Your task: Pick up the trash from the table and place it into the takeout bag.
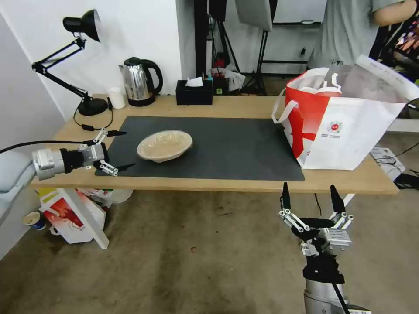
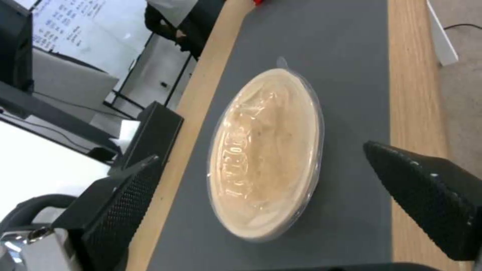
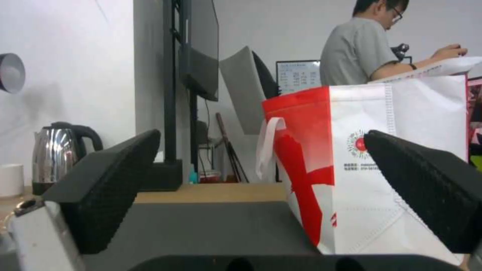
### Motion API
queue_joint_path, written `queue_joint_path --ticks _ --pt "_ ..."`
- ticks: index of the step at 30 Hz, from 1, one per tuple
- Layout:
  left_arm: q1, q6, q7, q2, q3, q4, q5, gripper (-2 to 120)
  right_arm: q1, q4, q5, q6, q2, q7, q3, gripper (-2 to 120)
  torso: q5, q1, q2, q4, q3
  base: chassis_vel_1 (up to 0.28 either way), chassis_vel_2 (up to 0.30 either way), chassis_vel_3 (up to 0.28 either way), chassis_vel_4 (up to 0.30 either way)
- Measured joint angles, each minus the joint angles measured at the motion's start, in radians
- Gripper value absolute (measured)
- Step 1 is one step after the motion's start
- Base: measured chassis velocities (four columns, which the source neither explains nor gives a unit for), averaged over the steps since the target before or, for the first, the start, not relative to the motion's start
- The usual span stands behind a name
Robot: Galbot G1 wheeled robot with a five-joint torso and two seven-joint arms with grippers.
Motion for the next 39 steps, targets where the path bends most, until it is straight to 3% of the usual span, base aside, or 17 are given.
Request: queue_joint_path --ticks 39 --pt "-0.212 -0.023 0.047 -0.106 0.206 0.139 0.075 100 0.000 0.000 0.000 0.000 0.000 0.000 0.000 100 0.0000 0.000 0.000 0.0001 0.000 0.000 0.000 0.000 0.000"
